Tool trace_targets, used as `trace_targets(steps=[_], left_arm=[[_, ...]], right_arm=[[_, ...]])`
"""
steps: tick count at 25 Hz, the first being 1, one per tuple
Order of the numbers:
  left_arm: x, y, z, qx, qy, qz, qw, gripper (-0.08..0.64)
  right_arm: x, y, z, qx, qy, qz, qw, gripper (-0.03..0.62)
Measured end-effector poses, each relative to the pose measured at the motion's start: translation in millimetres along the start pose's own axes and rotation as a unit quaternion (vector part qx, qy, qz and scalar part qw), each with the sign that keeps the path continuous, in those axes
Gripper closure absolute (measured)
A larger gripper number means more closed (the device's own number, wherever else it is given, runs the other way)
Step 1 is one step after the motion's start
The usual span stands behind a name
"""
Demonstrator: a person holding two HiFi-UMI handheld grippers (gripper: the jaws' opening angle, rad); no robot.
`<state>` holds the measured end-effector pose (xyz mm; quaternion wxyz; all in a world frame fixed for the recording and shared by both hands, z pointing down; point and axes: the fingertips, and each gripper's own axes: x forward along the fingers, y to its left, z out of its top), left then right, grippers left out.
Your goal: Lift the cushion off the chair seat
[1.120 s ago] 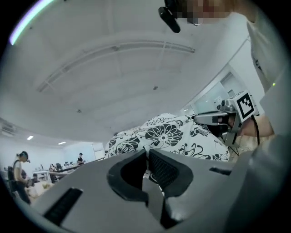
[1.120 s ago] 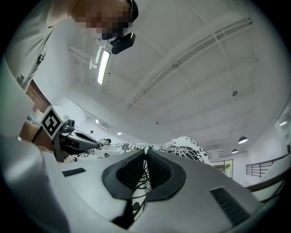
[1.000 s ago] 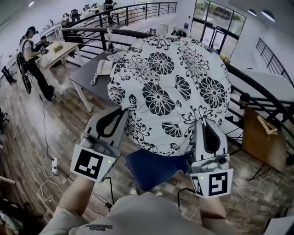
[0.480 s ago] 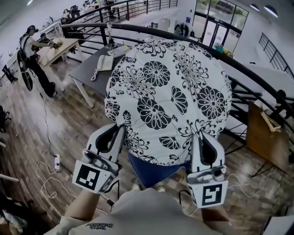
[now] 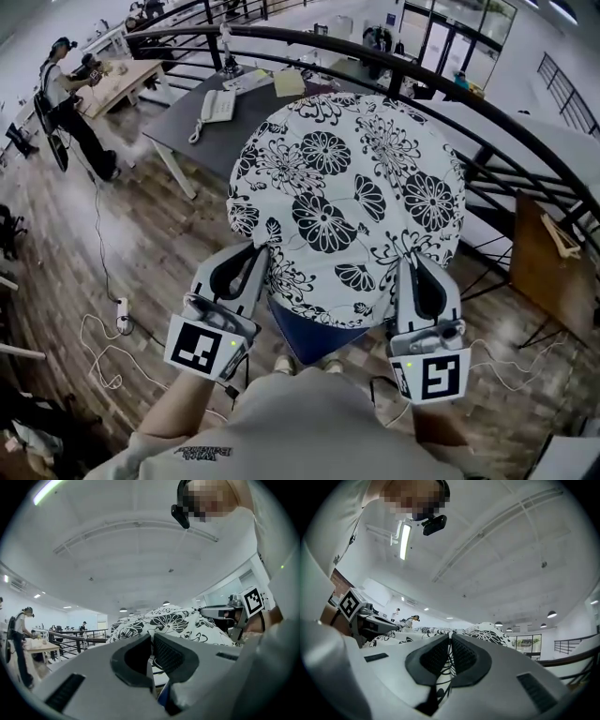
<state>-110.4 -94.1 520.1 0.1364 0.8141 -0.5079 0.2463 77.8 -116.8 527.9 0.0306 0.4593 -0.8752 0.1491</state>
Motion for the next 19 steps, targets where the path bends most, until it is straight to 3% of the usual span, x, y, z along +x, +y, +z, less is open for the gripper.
trace_targets(steps=[3, 13, 19], left_arm=[[-5, 0, -9, -0.008, 0.002, 0.000, 1.0000, 0.537], [-2, 7, 25, -0.007, -0.006, -0.014, 0.9999, 0.537], [-19, 3, 25, -0.003, -0.026, -0.008, 0.9996, 0.537]], right_arm=[[-3, 7, -6, -0.001, 0.000, -0.001, 1.000, 0.589], [-2, 1, 24, 0.001, -0.014, -0.019, 1.000, 0.589], [-14, 12, 29, -0.011, -0.032, -0.019, 0.999, 0.589]])
